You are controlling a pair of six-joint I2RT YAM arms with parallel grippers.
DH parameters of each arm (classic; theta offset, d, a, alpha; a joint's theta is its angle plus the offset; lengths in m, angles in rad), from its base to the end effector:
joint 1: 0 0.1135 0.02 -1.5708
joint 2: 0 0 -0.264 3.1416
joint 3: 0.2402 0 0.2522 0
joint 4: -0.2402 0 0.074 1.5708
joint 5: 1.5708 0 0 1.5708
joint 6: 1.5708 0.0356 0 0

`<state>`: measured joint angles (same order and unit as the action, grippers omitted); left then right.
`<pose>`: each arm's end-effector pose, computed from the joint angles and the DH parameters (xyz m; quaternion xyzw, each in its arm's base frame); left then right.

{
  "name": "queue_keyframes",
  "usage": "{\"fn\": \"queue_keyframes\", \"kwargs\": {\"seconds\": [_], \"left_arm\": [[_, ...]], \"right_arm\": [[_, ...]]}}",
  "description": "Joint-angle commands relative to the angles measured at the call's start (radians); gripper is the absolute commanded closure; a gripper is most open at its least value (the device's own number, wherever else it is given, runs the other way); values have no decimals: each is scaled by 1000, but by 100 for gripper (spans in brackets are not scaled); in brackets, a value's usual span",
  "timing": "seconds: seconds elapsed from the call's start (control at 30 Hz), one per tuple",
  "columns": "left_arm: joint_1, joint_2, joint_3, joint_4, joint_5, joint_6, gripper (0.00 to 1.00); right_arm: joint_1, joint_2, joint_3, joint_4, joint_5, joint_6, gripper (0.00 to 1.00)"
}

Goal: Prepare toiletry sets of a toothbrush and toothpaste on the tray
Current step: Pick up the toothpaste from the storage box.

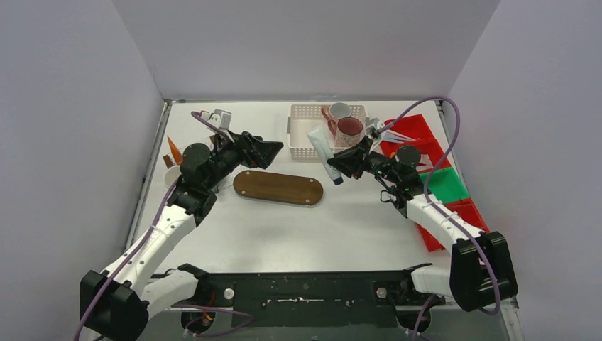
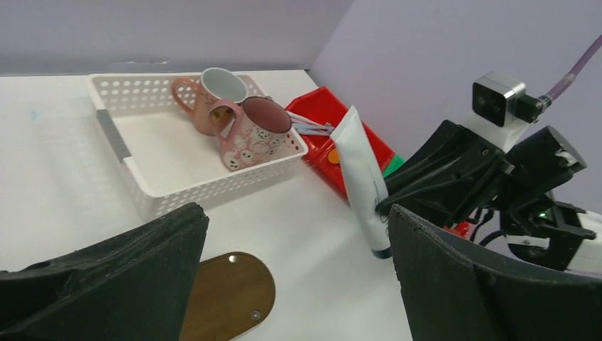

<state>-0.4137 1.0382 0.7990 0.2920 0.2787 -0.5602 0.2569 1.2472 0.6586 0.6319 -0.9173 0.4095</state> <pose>0.2215 -0.1080 0.3469 0.0506 0.6871 -0.4207 0.5902 0.2527 0.0956 0.2818 -0.2716 0.6427 0.5012 0.5118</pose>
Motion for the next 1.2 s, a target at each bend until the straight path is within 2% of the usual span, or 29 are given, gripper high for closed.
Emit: {"fn": "queue_keyframes", "kwargs": {"seconds": [0.0, 0.3, 0.6, 0.97, 1.17], "left_arm": [[-5, 24, 27, 169, 111, -110, 3], [-25, 85, 23, 256, 168, -215, 4], [-59, 150, 34, 296, 185, -263, 18], [-60, 155, 35, 305, 176, -278, 54], [-60, 146, 45, 287, 159, -247, 89]], "right_arm": [[61, 22, 41, 201, -92, -9, 100], [136, 83, 69, 336, -114, 26, 100], [195, 151, 105, 459, -132, 90, 100], [219, 185, 127, 471, -127, 77, 100], [221, 186, 133, 415, -124, 28, 99]]}}
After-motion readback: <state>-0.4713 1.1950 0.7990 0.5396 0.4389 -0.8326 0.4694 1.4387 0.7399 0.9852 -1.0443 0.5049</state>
